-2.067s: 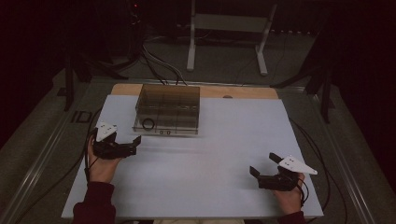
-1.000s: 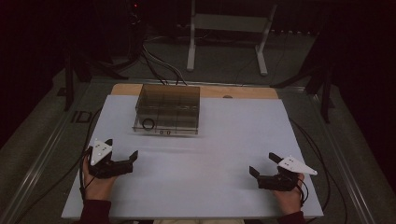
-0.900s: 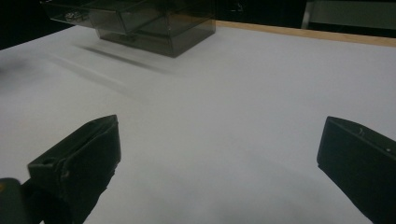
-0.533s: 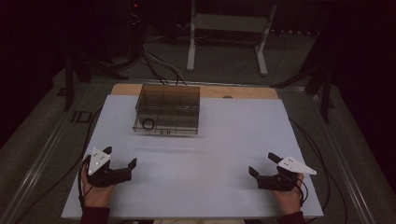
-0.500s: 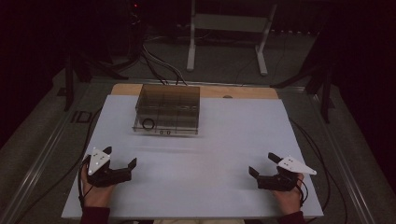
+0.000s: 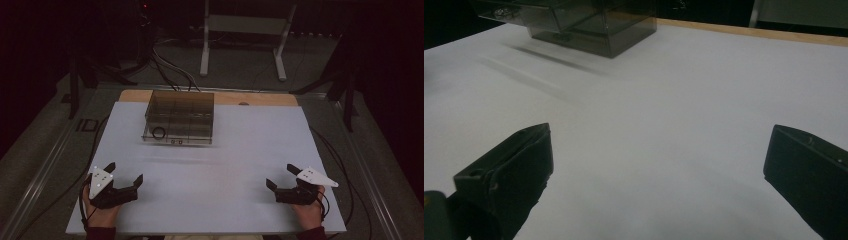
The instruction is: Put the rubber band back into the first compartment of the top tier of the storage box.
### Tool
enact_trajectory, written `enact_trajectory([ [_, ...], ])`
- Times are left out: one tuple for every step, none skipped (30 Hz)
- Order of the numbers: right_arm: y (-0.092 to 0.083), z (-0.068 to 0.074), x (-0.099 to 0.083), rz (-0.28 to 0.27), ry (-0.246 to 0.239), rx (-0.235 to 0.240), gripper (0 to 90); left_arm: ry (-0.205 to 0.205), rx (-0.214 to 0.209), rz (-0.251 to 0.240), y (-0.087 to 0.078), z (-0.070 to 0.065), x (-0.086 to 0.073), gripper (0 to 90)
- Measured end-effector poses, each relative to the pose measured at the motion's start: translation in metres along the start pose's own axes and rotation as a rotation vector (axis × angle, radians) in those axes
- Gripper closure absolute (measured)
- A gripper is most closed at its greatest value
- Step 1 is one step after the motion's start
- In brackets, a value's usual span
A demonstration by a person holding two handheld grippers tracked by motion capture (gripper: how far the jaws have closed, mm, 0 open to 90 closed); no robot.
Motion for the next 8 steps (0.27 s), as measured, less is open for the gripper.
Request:
enact_trajectory([
  [0.0001, 0.0, -0.0003, 0.003, 0.002, 0.001, 0.0, -0.003, 0.0, -0.003, -0.0004, 0.0, 0.0004, 0.6],
  [0.0004, -0.0002, -0.0008, 0.008, 0.001, 0.0, 0.0, -0.003, 0.006, -0.009, -0.0006, 0.0, 0.0006, 0.6],
  [0.0008, 0.0001, -0.0013, 0.013, 0.002, 0.001, 0.0, -0.002, 0.008, -0.011, -0.0009, 0.0001, 0.0007, 0.6],
  [0.0015, 0.0003, -0.0016, 0.018, 0.0, 0.0, 0.0, -0.006, 0.004, -0.01, -0.0011, 0.0005, 0.0006, 0.6],
  [0.0026, 0.0006, -0.0021, 0.026, -0.003, -0.001, 0.0, -0.007, 0.005, -0.008, -0.0012, 0.0008, 0.0003, 0.6],
  [0.0026, 0.0006, -0.0021, 0.026, -0.003, -0.001, 0.0, -0.007, 0.005, -0.008, -0.0012, 0.0008, 0.0003, 0.6],
  [0.0032, 0.0009, -0.0024, 0.032, -0.005, 0.0, 0.0, -0.011, 0.012, 0.002, -0.0005, 0.002, -0.0007, 0.6],
  [0.0032, 0.0009, -0.0024, 0.032, -0.005, 0.0, 0.0, -0.011, 0.012, 0.002, -0.0005, 0.002, -0.0007, 0.6],
])
Point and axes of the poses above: each handheld gripper's, and its own axes: y roughly forward along the jaws, x roughly out of its top, z roughly to its left, the point moved 3 cm from there along y, roughly forward along the jaws, and after that the axes turned 4 degrees about -y, right-handed, at the moved point
